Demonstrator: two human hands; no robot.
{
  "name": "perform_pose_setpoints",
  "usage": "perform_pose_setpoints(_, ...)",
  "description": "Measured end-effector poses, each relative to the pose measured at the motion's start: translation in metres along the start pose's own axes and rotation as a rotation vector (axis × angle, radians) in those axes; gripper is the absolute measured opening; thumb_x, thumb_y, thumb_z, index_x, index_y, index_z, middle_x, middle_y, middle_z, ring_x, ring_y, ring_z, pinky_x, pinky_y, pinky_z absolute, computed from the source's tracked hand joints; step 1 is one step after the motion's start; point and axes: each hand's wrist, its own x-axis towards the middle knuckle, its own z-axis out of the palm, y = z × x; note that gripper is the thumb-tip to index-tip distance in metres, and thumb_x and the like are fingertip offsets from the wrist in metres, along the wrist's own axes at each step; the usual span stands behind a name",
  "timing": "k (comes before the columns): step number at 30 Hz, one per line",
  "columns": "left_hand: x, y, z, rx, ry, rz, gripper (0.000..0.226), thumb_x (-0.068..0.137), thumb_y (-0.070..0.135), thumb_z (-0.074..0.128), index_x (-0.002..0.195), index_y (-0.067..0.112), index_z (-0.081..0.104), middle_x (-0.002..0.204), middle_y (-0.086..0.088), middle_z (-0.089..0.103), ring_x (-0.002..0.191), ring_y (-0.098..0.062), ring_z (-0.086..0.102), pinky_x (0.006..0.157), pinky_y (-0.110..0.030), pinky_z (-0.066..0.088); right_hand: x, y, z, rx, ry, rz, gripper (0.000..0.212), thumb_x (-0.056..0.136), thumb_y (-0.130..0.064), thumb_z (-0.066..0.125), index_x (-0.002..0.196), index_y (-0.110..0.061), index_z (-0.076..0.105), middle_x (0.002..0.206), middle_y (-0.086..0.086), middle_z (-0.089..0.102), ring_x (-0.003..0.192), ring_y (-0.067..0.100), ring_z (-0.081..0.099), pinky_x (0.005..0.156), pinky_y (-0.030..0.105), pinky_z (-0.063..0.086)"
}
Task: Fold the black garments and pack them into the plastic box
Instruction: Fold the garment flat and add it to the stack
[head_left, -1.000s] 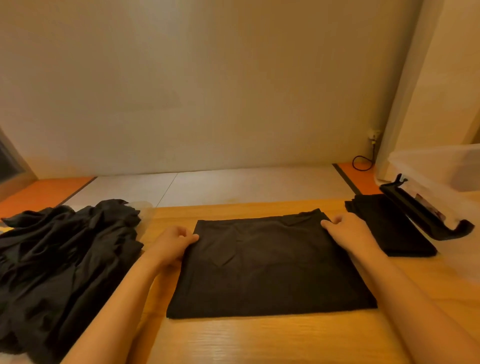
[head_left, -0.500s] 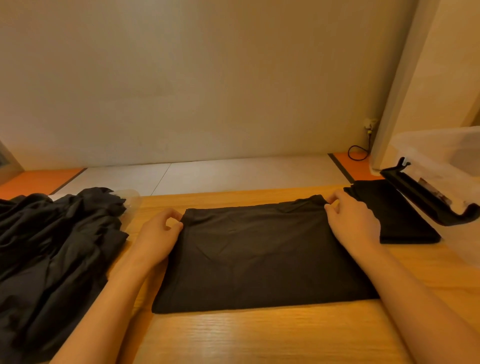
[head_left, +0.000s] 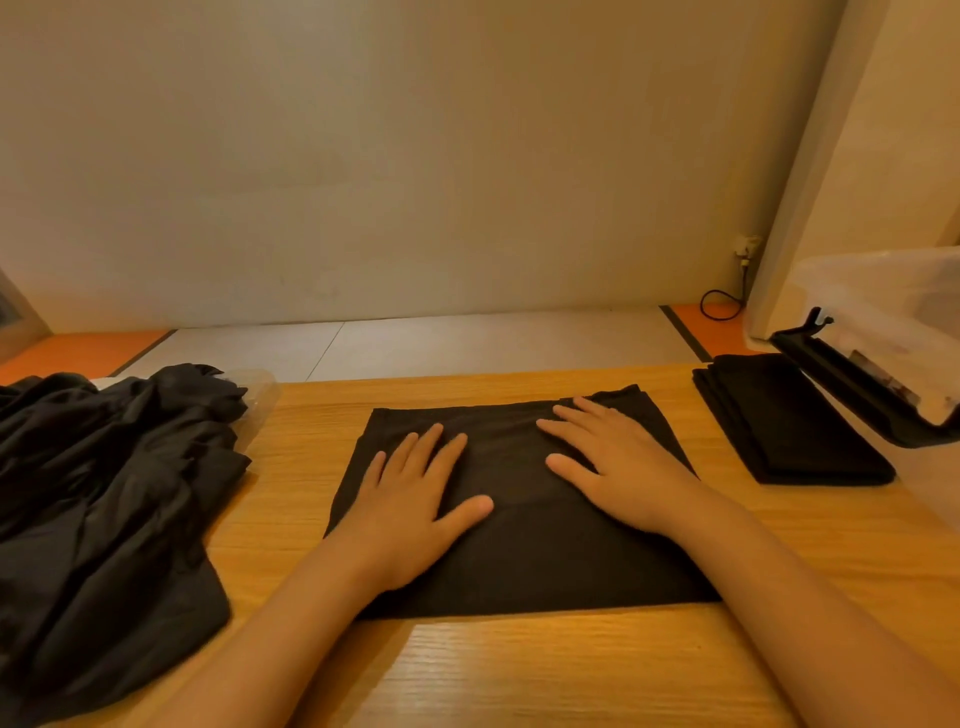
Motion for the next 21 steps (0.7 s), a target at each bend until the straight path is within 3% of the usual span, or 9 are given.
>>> perform_pose_setpoints(2,0.004,-0.006,0.004,0.047,-0.102,-0.034,0.096,0.068,0.084,0.007,0.15,0.037,-0.013,0.158,0.009,-0.021,0.144,-0.012,-0.021,0.119,-0.04,-0.01,0.003,0.006,0.003,-0.036,-0.053,0.068,0.058,0.097,-0.058,0.022,0.151,-0.038,0.012,0.16,-0.011,0.004,0.147,0.008,-0.004,0.12,0.035,0.001)
perform_pose_setpoints(7,0.017,-0.026,0.0,0.063,-0.078,0.059,0.114,0.052,0.097,-0.004,0.15,0.039,-0.01,0.158,0.011,-0.019,0.14,-0.006,-0.027,0.116,-0.036,-0.016,0.001,0.004,0.001,-0.111,-0.176,0.291,0.072,0.089,-0.072,0.012,0.151,-0.04,-0.005,0.16,-0.004,-0.013,0.147,0.017,-0.014,0.12,0.04,-0.002)
perform_pose_setpoints(10,0.021,-0.041,-0.009,0.154,0.088,0.015,0.113,0.055,0.095,-0.003,0.152,0.036,-0.004,0.16,0.007,-0.016,0.142,-0.009,-0.024,0.114,-0.036,-0.017,-0.012,-0.008,-0.012,-0.159,-0.264,0.436,0.076,0.088,-0.074,0.018,0.152,-0.037,-0.001,0.161,0.0,-0.004,0.148,0.024,0.001,0.117,0.043,0.012)
perform_pose_setpoints(12,0.018,-0.041,-0.015,0.308,0.305,-0.1,0.093,0.077,0.083,0.009,0.153,0.031,0.0,0.161,0.001,-0.008,0.147,-0.017,-0.014,0.118,-0.04,-0.009,-0.021,-0.019,-0.021,-0.229,-0.177,0.465,0.074,0.091,-0.07,0.025,0.152,-0.031,0.012,0.159,0.004,0.014,0.144,0.026,0.022,0.111,0.042,0.027)
perform_pose_setpoints(14,0.012,-0.022,-0.016,0.251,0.42,-0.194,0.074,0.094,0.064,0.025,0.154,0.026,0.005,0.162,-0.003,-0.001,0.148,-0.021,-0.005,0.12,-0.042,0.0,-0.024,-0.029,-0.022,-0.25,0.048,0.349,0.066,0.094,-0.063,0.031,0.149,-0.028,0.024,0.152,0.002,0.03,0.138,0.023,0.032,0.106,0.038,0.033)
perform_pose_setpoints(16,0.005,0.007,-0.008,0.078,0.375,-0.184,0.07,0.097,0.057,0.024,0.154,0.022,0.004,0.162,-0.003,-0.001,0.148,-0.019,-0.005,0.12,-0.04,0.001,-0.021,-0.036,-0.015,-0.145,0.16,0.098,0.061,0.096,-0.058,0.034,0.149,-0.031,0.022,0.156,-0.004,0.024,0.143,0.017,0.02,0.114,0.035,0.02)
perform_pose_setpoints(18,0.001,0.03,0.008,0.007,0.228,-0.163,0.071,0.098,0.057,0.017,0.153,0.02,-0.006,0.16,-0.002,-0.012,0.147,-0.017,-0.014,0.12,-0.038,-0.004,-0.016,-0.04,-0.002,-0.075,0.064,-0.144,0.057,0.099,-0.052,0.03,0.151,-0.037,0.012,0.16,-0.011,0.004,0.146,0.008,-0.004,0.116,0.03,-0.001)
perform_pose_setpoints(21,0.006,0.033,0.024,0.031,0.092,-0.146,0.066,0.099,0.054,0.011,0.152,0.02,-0.01,0.16,-0.001,-0.016,0.145,-0.015,-0.019,0.12,-0.038,-0.006,-0.007,-0.037,0.015,-0.054,-0.083,-0.238,0.051,0.103,-0.045,0.021,0.151,-0.039,0.006,0.159,-0.016,-0.004,0.144,0.002,-0.015,0.114,0.027,-0.01)
